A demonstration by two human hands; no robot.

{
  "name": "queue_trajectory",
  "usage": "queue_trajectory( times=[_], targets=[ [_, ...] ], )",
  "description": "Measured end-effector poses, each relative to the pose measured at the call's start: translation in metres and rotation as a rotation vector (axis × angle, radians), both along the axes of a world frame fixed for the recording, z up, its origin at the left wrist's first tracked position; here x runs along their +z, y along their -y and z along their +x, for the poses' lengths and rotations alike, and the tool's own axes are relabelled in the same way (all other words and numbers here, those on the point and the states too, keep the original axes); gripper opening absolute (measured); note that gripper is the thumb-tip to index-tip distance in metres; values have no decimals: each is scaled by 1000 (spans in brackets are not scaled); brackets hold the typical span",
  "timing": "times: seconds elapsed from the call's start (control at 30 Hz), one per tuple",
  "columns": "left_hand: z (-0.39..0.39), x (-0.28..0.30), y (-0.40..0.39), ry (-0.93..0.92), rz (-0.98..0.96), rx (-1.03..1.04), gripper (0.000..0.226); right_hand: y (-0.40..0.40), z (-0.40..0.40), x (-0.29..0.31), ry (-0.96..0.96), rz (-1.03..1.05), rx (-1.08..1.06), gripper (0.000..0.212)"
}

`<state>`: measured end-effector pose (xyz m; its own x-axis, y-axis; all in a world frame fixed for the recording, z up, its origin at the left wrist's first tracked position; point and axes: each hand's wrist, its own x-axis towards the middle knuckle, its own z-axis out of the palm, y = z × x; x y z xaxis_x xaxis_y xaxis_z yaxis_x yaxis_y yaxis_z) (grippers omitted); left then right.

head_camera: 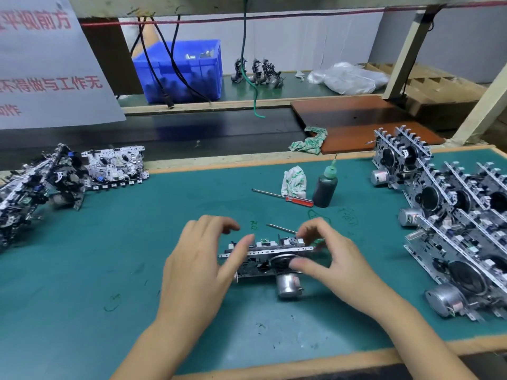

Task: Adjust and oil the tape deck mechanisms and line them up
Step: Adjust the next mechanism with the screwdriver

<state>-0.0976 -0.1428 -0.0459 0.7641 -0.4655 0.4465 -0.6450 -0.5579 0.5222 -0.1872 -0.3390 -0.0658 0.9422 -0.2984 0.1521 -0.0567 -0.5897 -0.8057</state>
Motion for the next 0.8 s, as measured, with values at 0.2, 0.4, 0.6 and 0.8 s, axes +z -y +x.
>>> queue_trajectory(
  times=[0.2,0.4,0.6,0.8],
  targets=[
    [1,-1,26,-42,-71,-281,31,-5,8,-11,5,156,46,31],
    [4,-7,28,-53,-178,-283,26,-6,11,-8,86,344,124,33],
    [4,-5,30,-81,-202,-311,16,-8,12,-10,85,376,83,31],
    [5,-4,30,-85,-214,-343,17,-8,11,-6,67,350,51,31]
  ],
)
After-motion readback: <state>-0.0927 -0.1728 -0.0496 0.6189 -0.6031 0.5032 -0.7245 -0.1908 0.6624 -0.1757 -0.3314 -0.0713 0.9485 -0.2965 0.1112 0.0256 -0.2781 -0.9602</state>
